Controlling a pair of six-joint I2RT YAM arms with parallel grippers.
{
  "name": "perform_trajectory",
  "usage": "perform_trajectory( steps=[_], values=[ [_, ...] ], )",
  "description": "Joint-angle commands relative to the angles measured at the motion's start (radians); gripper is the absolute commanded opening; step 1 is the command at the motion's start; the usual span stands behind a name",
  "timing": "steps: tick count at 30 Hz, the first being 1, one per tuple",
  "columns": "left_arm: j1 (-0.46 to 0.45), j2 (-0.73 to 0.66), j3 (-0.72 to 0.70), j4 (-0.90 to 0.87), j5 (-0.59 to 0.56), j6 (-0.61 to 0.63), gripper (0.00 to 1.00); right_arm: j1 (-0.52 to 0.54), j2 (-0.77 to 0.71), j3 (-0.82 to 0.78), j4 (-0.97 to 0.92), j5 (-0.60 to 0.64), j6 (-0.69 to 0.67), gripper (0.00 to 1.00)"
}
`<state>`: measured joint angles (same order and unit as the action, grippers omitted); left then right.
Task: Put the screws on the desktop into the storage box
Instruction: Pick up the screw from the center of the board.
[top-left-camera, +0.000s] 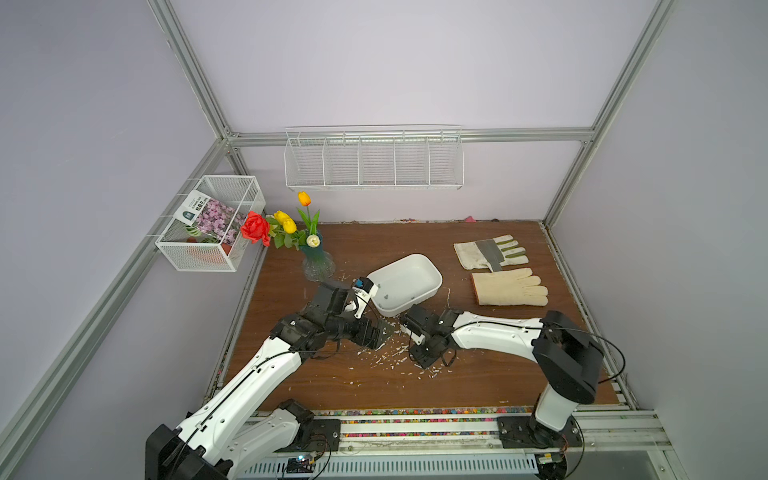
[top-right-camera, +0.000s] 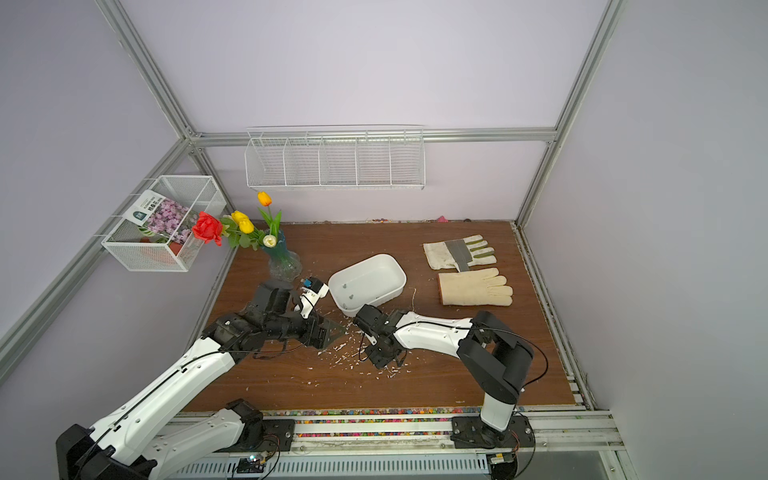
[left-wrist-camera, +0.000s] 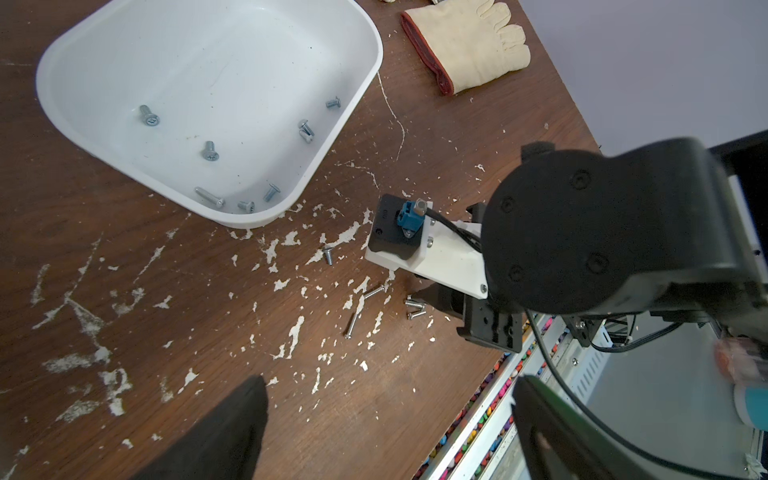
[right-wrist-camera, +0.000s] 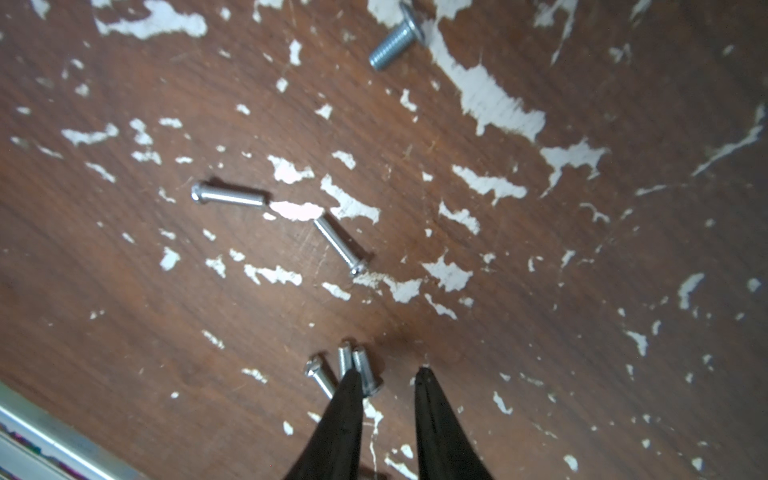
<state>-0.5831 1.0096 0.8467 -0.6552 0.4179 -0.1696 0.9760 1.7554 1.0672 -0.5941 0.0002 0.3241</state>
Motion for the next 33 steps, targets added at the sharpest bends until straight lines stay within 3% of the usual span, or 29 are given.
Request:
perform_trajectory(
  steps=[1, 33],
  values=[
    [0.0, 0.007, -0.012, 0.014, 0.016, 0.022, 0.94, 0.007, 0.018, 0.002, -0.012, 0.009, -0.003, 0.26],
    [0.0, 0.015, -0.013, 0.018, 0.039, 0.029, 0.93, 0.02, 0.033, -0.01, -0.033, 0.054, -0.007, 0.23]
  ],
)
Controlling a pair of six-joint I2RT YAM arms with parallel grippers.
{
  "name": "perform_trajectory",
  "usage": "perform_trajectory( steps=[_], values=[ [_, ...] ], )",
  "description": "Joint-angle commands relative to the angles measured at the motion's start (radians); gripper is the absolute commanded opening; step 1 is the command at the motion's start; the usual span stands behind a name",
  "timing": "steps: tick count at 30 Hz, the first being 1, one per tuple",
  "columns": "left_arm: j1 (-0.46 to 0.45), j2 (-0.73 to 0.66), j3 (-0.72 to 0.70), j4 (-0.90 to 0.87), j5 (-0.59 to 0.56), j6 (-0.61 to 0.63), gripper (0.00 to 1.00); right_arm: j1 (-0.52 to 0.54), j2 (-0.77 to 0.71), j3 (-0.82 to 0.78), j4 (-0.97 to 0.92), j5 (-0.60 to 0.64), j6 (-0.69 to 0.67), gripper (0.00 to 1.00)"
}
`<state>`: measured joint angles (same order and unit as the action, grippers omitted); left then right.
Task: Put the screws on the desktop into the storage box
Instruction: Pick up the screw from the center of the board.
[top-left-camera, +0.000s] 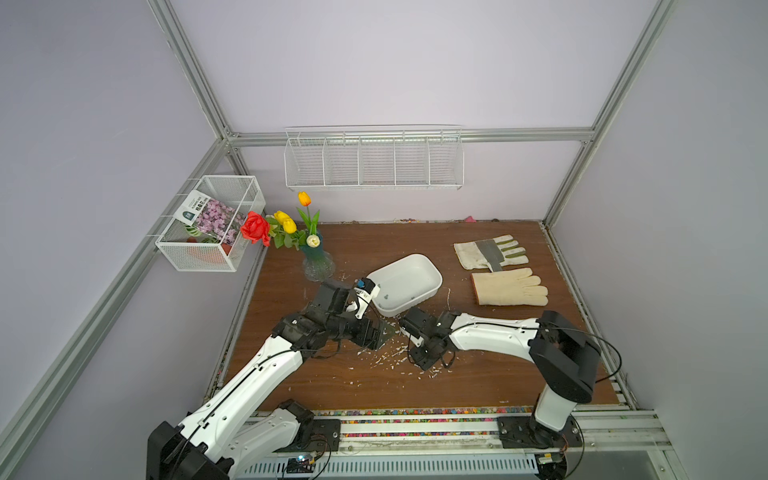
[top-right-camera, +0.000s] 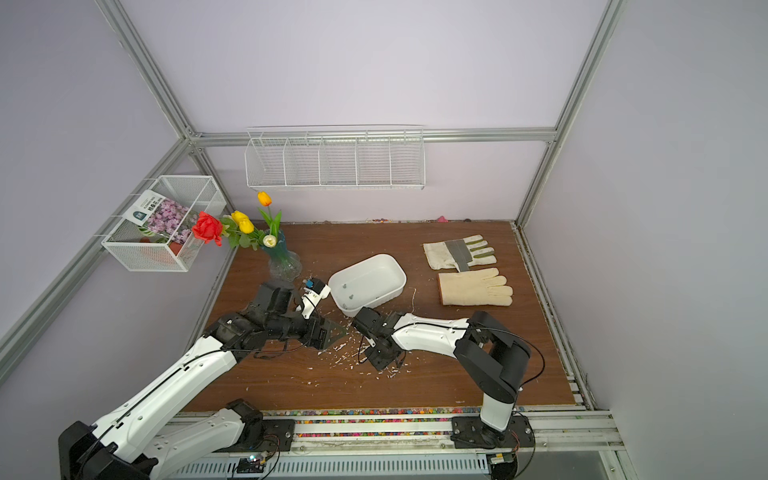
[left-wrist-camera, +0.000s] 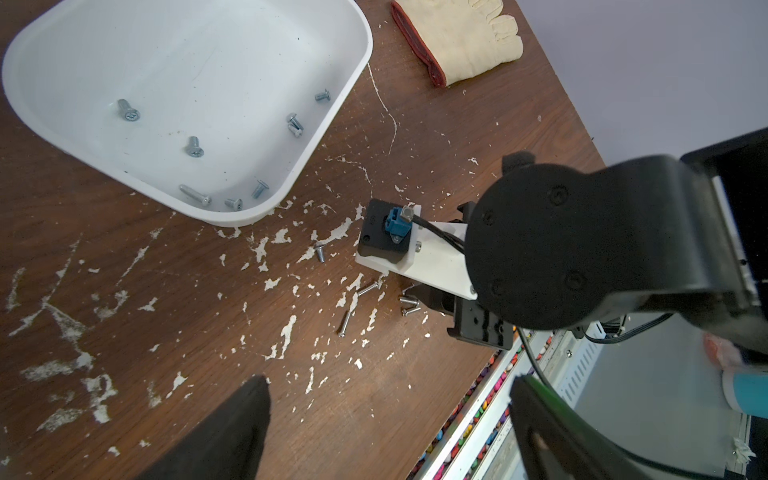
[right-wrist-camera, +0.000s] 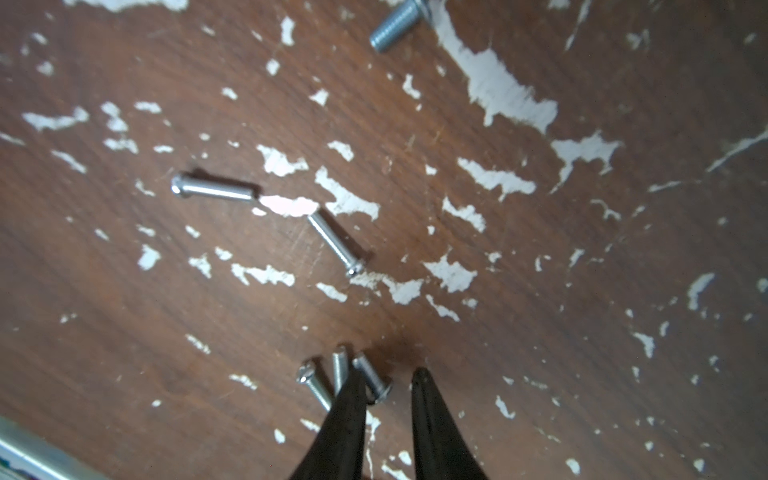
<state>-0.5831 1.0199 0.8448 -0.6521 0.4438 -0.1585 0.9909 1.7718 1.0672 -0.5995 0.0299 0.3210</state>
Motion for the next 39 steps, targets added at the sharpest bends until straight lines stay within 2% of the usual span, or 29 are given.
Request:
perform_trajectory(
  steps=[1, 17, 28, 39],
  values=[
    [0.0, 0.005, -0.012, 0.016, 0.012, 0.018, 0.93, 0.004, 0.017, -0.009, -0.027, 0.022, -0.003, 0.23],
    [0.0, 0.014, -0.013, 0.016, 0.019, 0.019, 0.92, 0.008, 0.038, 0.011, -0.032, 0.01, -0.006, 0.23],
    [0.0, 0.015, -0.012, 0.017, 0.019, 0.02, 0.92, 0.009, 0.035, 0.022, -0.039, 0.022, -0.01, 0.15],
    [0.0, 0.01, -0.012, 0.016, 0.018, 0.02, 0.92, -0.031, 0.006, 0.076, -0.077, 0.034, -0.044, 0.14]
  ],
)
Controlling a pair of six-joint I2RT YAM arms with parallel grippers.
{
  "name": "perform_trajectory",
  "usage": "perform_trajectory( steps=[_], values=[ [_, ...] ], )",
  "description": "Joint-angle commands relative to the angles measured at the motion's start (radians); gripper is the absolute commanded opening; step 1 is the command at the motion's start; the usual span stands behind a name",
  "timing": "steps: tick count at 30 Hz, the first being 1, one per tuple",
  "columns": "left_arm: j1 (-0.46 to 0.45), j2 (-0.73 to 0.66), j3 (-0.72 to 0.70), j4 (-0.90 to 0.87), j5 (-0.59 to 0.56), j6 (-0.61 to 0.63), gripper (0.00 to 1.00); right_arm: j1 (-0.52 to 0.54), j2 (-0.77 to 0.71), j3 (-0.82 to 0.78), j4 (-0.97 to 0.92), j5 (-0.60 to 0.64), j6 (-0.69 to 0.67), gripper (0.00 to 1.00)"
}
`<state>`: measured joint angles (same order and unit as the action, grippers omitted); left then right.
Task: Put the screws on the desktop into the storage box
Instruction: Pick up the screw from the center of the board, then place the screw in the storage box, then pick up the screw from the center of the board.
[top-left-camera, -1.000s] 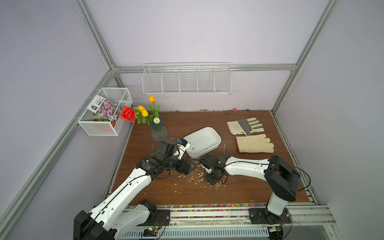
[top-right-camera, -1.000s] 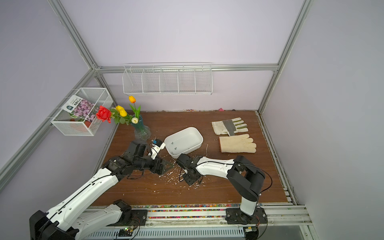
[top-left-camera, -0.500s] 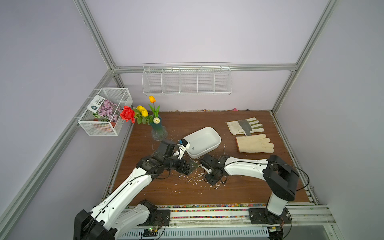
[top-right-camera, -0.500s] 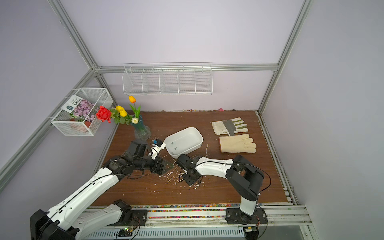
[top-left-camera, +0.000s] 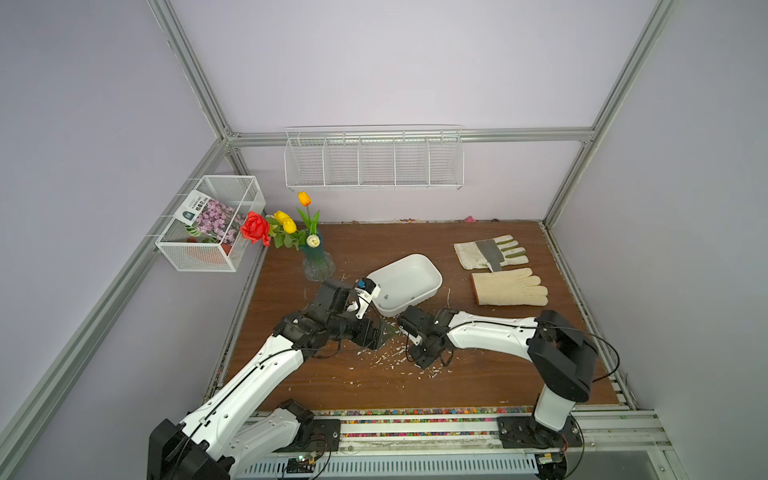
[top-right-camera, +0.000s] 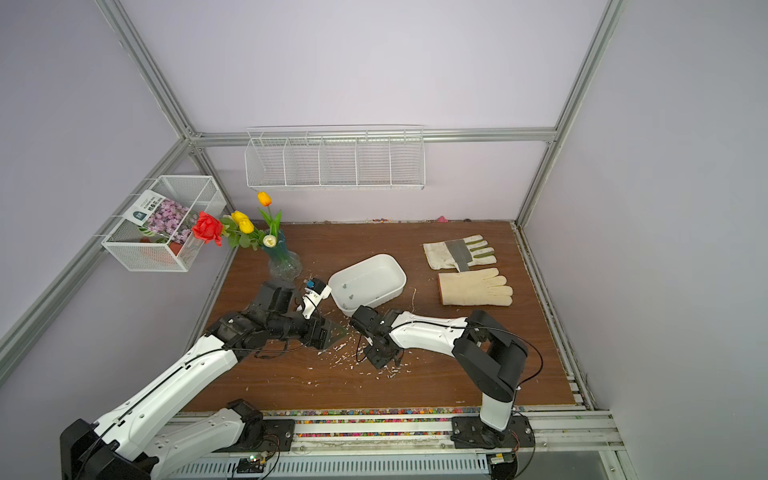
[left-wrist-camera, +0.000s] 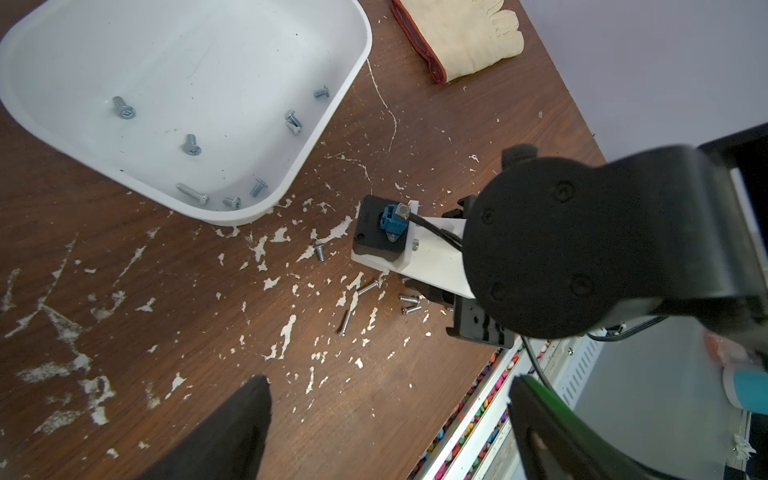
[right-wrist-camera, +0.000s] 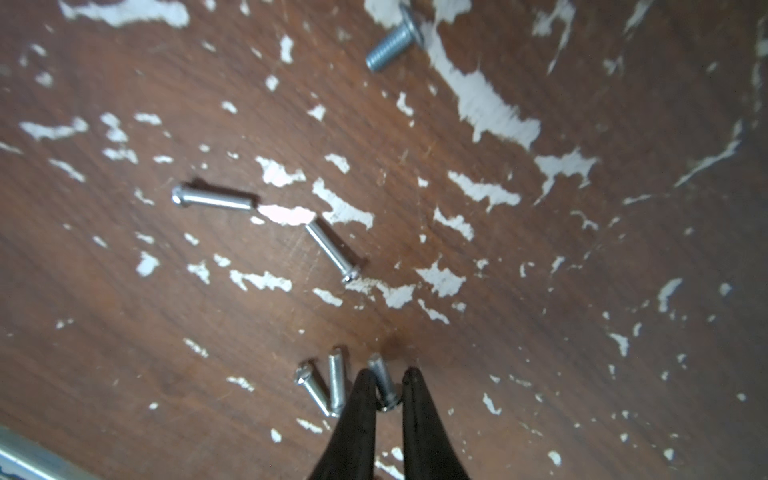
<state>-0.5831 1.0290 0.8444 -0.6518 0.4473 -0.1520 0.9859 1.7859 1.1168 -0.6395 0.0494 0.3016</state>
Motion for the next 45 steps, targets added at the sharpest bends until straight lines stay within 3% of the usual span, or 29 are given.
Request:
perform_trajectory(
  steps=[1, 9, 17, 22, 23, 27, 35, 41, 45],
  values=[
    [0.0, -0.001, -0.012, 0.015, 0.014, 0.013, 0.92, -0.039, -0.014, 0.036, -0.044, 0.015, -0.033, 0.14],
    [0.0, -0.016, -0.017, 0.023, 0.033, 0.012, 0.93, -0.122, -0.018, 0.213, -0.115, 0.015, -0.107, 0.15],
    [0.0, -0.027, -0.023, 0.033, 0.033, -0.006, 0.95, -0.209, 0.103, 0.434, -0.122, -0.014, -0.113, 0.16],
    [-0.007, -0.027, -0.031, 0.047, 0.009, -0.047, 0.95, -0.255, 0.163, 0.474, -0.034, -0.035, -0.079, 0.28],
    [-0.01, -0.023, -0.03, 0.046, -0.001, -0.056, 0.96, -0.265, 0.164, 0.473, -0.017, -0.046, -0.069, 0.35],
    [-0.038, 0.026, -0.01, 0.022, -0.06, -0.089, 0.97, -0.292, 0.099, 0.409, 0.021, -0.049, -0.064, 0.69],
    [-0.103, 0.178, 0.026, 0.002, -0.162, -0.107, 0.92, -0.366, -0.176, 0.164, 0.022, -0.094, -0.092, 0.96],
    [-0.133, 0.309, 0.069, 0.0, -0.19, -0.123, 0.84, -0.394, -0.4, 0.031, -0.014, -0.113, -0.079, 0.99],
    [-0.174, 0.427, 0.137, -0.072, -0.236, -0.118, 0.63, -0.397, -0.526, -0.047, 0.025, -0.111, -0.062, 0.98]
  ],
)
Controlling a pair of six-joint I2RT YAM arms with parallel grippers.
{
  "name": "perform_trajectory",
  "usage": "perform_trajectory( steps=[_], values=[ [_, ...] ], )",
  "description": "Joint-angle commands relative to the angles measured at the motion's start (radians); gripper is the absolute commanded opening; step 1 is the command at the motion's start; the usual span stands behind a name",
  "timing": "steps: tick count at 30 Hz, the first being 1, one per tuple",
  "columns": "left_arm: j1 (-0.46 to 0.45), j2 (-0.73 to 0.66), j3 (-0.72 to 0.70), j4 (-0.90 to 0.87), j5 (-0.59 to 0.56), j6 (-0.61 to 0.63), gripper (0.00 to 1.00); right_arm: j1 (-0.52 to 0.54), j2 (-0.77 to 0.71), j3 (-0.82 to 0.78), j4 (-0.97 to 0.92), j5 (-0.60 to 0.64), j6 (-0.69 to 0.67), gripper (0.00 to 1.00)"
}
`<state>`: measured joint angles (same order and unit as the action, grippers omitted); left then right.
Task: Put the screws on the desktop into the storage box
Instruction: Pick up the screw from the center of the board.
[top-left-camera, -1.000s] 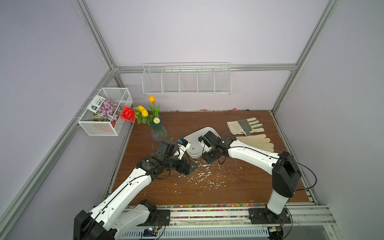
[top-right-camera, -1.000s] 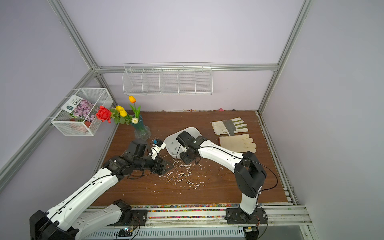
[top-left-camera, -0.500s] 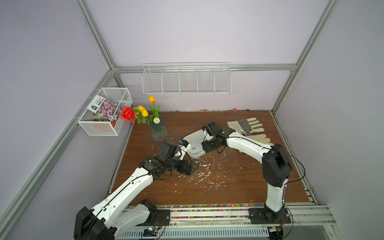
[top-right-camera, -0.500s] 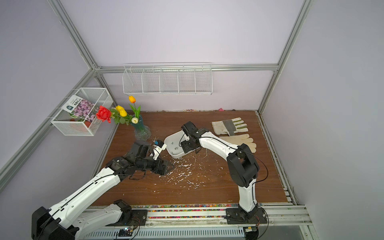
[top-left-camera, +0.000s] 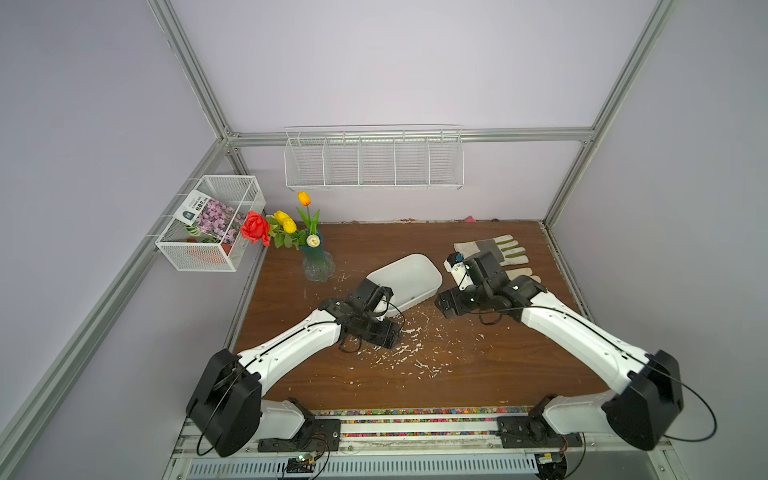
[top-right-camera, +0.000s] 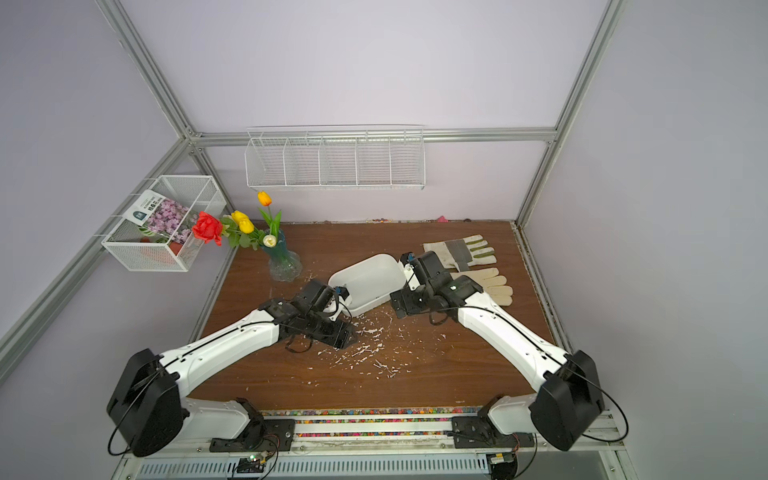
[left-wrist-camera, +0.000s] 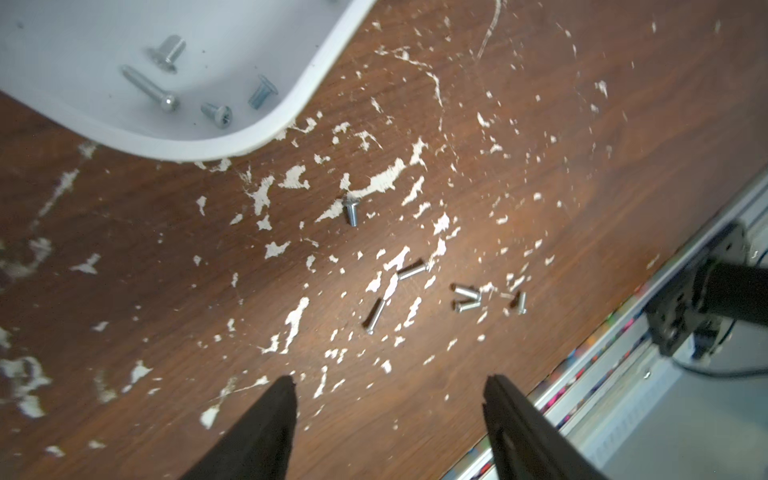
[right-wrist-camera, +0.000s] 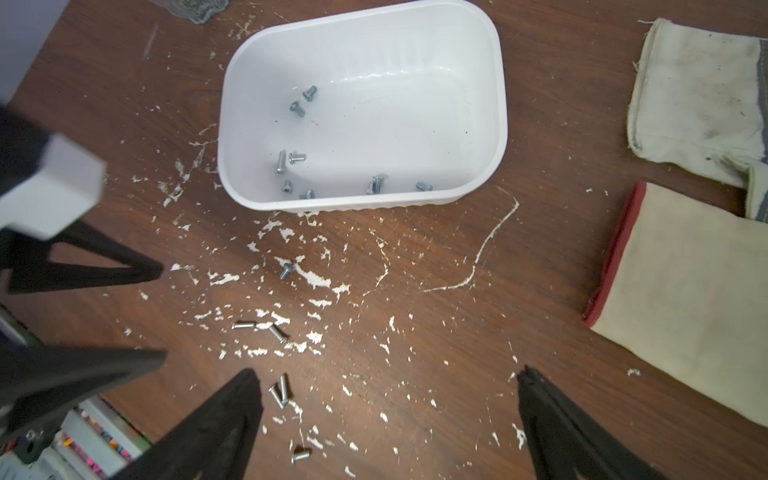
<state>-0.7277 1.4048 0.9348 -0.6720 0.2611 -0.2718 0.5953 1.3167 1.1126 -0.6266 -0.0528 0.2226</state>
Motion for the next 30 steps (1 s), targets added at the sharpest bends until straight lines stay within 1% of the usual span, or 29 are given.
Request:
perform_trajectory(
  steps=[1, 3, 5, 9, 17, 24, 30],
  values=[
    [-0.042, 0.073, 0.053, -0.058, -0.057, 0.011, 0.57, -0.006, -0.077, -0.062, 0.029, -0.003, 0.017, 0.97],
    [-0.051, 0.116, 0.059, -0.058, -0.051, 0.01, 0.47, -0.014, -0.091, -0.074, 0.038, 0.002, 0.018, 0.97],
    [-0.06, 0.141, 0.061, -0.054, -0.059, 0.003, 0.41, -0.018, -0.084, -0.07, 0.036, -0.001, 0.018, 0.96],
    [-0.07, 0.167, 0.061, -0.05, -0.083, -0.01, 0.4, -0.021, -0.073, -0.078, 0.05, -0.011, 0.017, 0.96],
    [-0.117, 0.234, 0.06, -0.06, -0.116, 0.005, 0.4, -0.028, -0.081, -0.083, 0.059, -0.02, 0.017, 0.95],
    [-0.131, 0.254, 0.058, -0.039, -0.134, 0.003, 0.43, -0.029, -0.078, -0.083, 0.057, -0.024, 0.017, 0.94],
    [-0.15, 0.299, 0.074, -0.044, -0.17, 0.005, 0.42, -0.029, -0.073, -0.084, 0.058, -0.022, 0.015, 0.94]
  ],
)
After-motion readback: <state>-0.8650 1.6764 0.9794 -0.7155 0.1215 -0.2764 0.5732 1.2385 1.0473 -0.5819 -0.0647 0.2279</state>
